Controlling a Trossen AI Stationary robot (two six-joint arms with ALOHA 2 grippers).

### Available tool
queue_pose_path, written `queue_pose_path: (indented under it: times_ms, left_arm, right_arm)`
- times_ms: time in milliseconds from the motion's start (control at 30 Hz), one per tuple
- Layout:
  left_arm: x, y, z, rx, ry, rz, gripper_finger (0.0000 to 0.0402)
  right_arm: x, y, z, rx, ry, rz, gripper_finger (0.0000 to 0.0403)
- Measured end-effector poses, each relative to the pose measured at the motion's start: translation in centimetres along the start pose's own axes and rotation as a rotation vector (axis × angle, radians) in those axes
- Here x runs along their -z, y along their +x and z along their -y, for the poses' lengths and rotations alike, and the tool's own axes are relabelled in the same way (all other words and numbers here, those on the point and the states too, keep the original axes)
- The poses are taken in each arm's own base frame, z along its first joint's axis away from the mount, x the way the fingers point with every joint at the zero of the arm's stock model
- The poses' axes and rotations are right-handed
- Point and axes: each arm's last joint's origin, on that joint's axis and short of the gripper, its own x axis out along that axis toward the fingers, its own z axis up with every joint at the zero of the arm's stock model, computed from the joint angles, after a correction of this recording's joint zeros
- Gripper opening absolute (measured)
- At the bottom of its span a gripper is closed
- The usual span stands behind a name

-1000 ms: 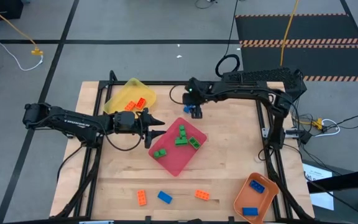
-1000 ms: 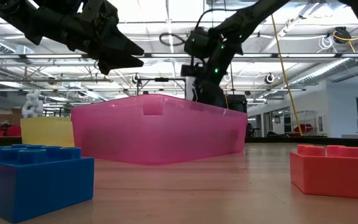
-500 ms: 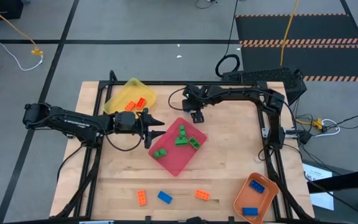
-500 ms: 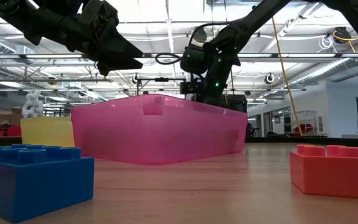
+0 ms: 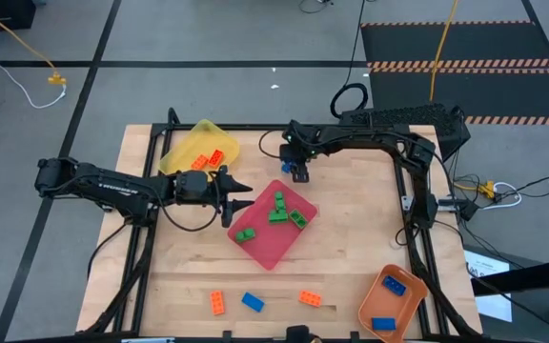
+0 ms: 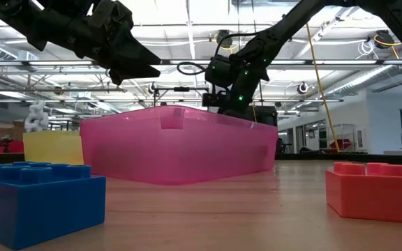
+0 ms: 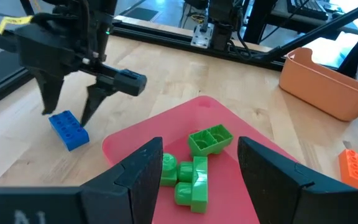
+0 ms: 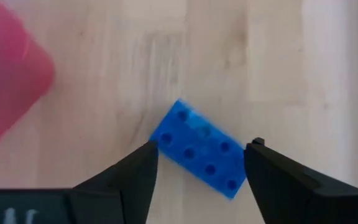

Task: Sort & place blocks by color
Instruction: Put the blue game piece into the orange bin

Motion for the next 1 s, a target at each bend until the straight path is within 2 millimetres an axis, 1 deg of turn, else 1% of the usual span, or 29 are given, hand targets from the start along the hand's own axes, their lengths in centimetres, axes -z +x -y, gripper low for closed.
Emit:
queue_pose_path:
  times_ms: [100, 167, 333, 600, 700, 800, 1000]
  left_arm:
    - [0.0, 0.0, 0.0, 0.0, 0.0, 0.0, 0.0207]
    - [0.0, 0.0, 0.0, 0.0, -0.001, 0.0, 0.0207]
    - [0.0, 0.0, 0.0, 0.0, -0.001, 0.0, 0.0207]
    - [0.0, 0.0, 0.0, 0.0, -0.007, -0.001, 0.0207]
    - [0.0, 0.0, 0.0, 0.0, -0.007, -0.002, 0.0207]
    - [0.0, 0.0, 0.0, 0.0, -0.008, -0.002, 0.0207]
    - [0.1, 0.0, 0.0, -0.001, -0.008, -0.011, 0.0207]
  right_arm:
    - [-0.1, 0.0, 0.2, 0.001, 0.007, 0.02, 0.0202]
    - [-0.1, 0.4, 0.3, -0.007, 0.028, 0.036, 0.0193]
    - [-0.3, 0.9, 0.4, 0.001, 0.078, 0.055, 0.0182]
    - [0.9, 2.3, 0.0, -0.05, 0.155, -0.051, 0.017]
    - [1.3, 2.3, -0.3, -0.067, 0.171, -0.094, 0.0163]
    - [1.6, 1.7, -0.5, -0.08, 0.202, -0.135, 0.0158]
    - [2.5, -0.4, -0.8, -0.107, 0.29, -0.25, 0.0153]
